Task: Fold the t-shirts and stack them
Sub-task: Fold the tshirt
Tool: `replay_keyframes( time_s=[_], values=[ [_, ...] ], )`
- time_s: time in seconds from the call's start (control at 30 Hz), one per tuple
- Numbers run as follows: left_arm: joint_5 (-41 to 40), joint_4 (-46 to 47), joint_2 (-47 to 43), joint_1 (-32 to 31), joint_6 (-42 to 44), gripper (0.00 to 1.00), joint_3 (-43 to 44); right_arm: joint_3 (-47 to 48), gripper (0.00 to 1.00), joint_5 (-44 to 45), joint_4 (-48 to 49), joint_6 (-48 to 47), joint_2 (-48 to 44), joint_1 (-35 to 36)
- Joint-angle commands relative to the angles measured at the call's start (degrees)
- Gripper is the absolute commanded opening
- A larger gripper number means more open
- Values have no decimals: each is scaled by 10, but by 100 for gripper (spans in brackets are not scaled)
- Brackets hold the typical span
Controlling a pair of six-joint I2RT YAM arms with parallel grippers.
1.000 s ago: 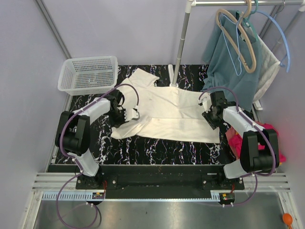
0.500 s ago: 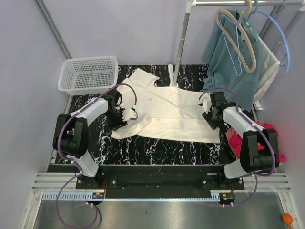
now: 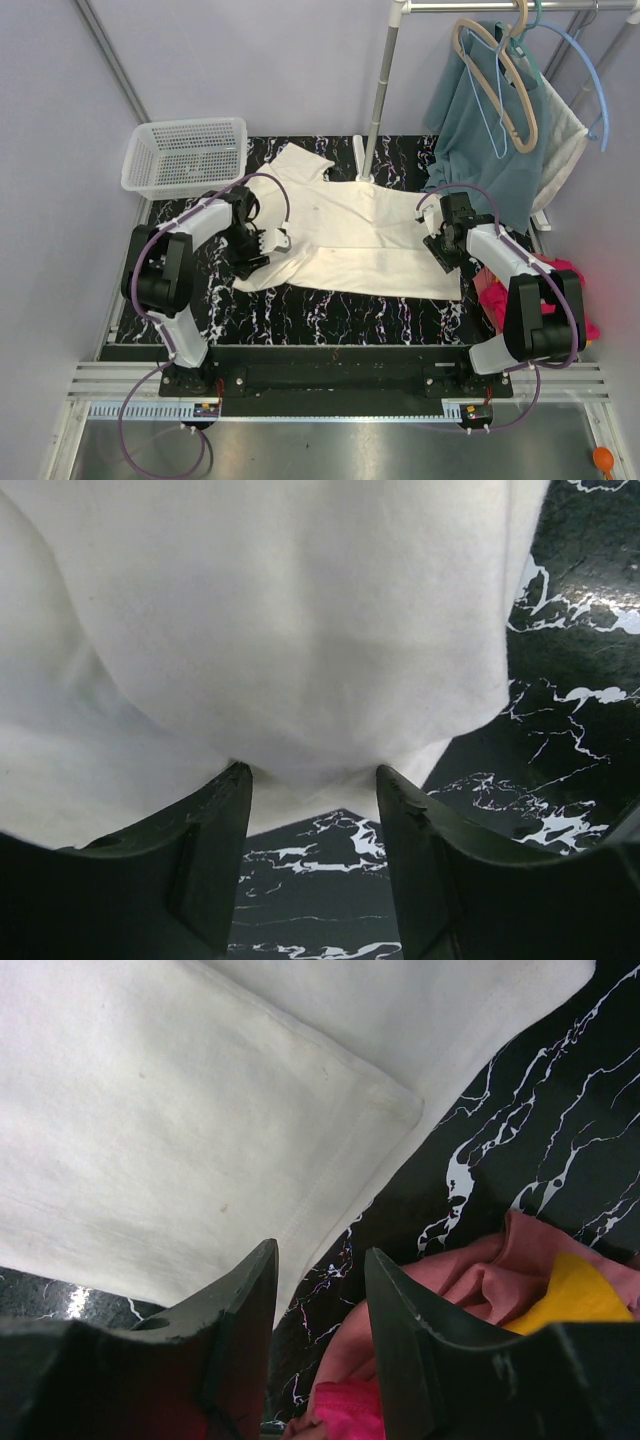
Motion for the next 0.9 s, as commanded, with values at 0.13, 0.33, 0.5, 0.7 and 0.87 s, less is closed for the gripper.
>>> replay_keyframes(
  time_s=[0.13,0.33,0.5,0.7,0.87],
  values=[
    [54,-12,21,2,-2,56,40,-5,47,1,13,3,-14,6],
    [58,-11,29,2,-6,35,36,-6,47,-5,16,8,-7,7],
    [60,-12,34,2,-8,23,34,-15,47,-2,22,9,-4,8],
    [63,-12,40,2,-11,4,38,-23,47,4,28,8,-9,8],
    [44,-1,15,2,-18,0,41,-30,47,4,34,9,-5,8]
  ],
)
